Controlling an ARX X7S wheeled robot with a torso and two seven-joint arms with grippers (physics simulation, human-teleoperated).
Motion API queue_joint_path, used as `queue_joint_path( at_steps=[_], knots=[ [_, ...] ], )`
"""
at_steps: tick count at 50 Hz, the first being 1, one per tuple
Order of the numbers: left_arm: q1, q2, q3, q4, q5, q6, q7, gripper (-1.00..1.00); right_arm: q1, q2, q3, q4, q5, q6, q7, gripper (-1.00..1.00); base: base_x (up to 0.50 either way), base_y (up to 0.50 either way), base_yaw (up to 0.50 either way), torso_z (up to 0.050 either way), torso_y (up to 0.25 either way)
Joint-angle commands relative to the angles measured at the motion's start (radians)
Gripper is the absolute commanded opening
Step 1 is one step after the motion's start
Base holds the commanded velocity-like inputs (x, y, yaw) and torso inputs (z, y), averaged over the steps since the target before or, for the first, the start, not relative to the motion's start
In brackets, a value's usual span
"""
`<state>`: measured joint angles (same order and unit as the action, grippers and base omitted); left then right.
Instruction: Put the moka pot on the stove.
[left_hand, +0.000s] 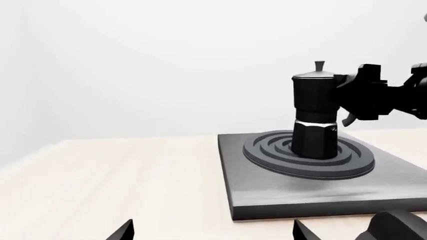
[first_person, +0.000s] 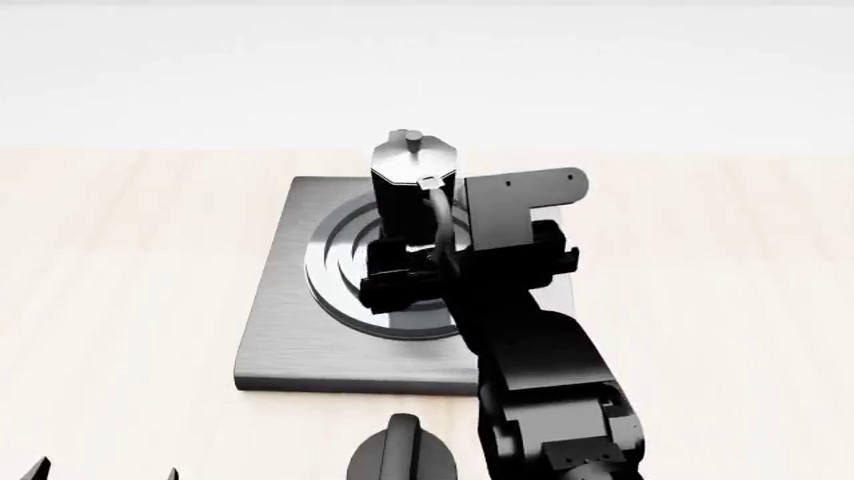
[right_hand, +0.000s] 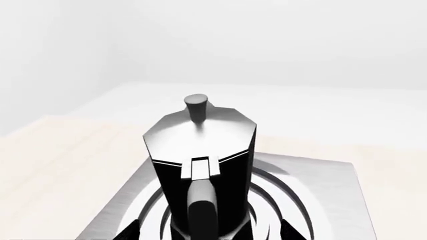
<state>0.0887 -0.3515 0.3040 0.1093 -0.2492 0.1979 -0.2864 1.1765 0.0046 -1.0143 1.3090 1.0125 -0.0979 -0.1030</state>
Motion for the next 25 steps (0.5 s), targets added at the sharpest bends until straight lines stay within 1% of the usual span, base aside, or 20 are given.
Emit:
queue_joint_path(
  at_steps=[1,9,18,25],
  knots=[
    [0.003,-0.003,-0.009,0.022,-0.014,0.006,0.003,1.00,-0.005,-0.004,0.040,0.000,-0.058,-0.004,-0.031,1.00,0.00,0.00,0.00,0.000,0.000],
    [-0.001,-0.005,-0.005,0.026,-0.016,0.000,0.003,1.00,0.026,-0.004,0.098,0.000,-0.098,-0.033,-0.054,1.00,0.00,0.00,0.00,0.000,0.000],
    [0.003,-0.009,-0.001,0.033,-0.013,-0.002,-0.001,1.00,0.023,-0.004,0.196,-0.001,-0.181,-0.067,-0.081,1.00,0.00,0.00,0.00,0.000,0.000],
    [0.000,-0.008,0.003,0.031,-0.009,-0.001,-0.003,1.00,0.015,-0.004,0.184,-0.001,-0.172,-0.106,-0.099,1.00,0.00,0.00,0.00,0.000,0.000]
  ],
)
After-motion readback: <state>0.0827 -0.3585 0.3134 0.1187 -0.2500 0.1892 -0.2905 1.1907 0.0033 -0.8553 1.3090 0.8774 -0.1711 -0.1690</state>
